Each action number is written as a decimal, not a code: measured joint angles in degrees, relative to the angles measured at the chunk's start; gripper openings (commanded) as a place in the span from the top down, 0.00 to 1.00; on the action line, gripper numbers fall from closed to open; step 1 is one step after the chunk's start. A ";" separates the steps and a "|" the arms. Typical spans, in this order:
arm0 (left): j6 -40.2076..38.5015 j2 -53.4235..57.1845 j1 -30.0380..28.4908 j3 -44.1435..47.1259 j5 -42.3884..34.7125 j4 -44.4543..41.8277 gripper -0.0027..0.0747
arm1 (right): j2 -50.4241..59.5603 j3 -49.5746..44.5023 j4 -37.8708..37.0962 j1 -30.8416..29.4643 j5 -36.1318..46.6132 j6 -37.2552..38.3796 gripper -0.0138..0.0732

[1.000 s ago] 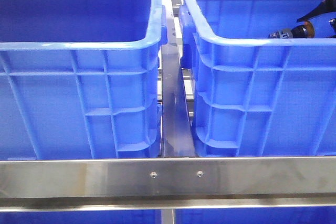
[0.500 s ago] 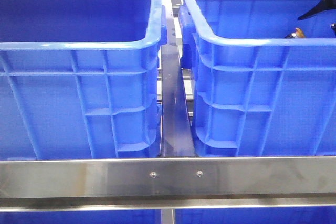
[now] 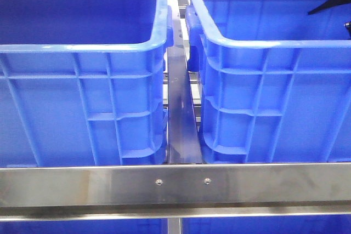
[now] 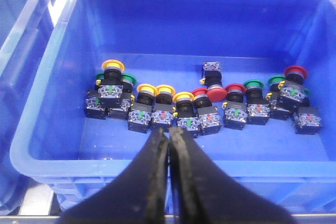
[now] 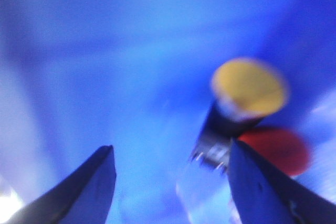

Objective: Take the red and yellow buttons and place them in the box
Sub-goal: 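Open the right gripper to release the yellow button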

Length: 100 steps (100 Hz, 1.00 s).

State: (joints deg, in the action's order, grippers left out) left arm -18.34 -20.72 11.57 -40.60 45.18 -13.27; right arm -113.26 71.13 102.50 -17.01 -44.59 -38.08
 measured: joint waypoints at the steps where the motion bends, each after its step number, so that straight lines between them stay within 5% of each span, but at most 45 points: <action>1: 0.00 0.00 0.00 0.00 0.00 0.00 0.99 | 0.12 0.00 0.00 0.00 -0.17 -0.35 0.28; 61: 0.00 0.00 0.00 0.00 0.00 0.00 0.99 | 22.50 -14.11 -4.36 0.10 1.25 -19.75 0.28; 100: 0.00 0.00 0.00 0.00 0.00 0.00 0.99 | 46.19 -23.20 -10.89 5.51 13.71 -31.05 0.28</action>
State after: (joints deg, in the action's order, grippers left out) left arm -18.34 -20.72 11.57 -40.60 45.18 -13.27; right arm -67.07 47.93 91.62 -11.50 -30.87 -69.13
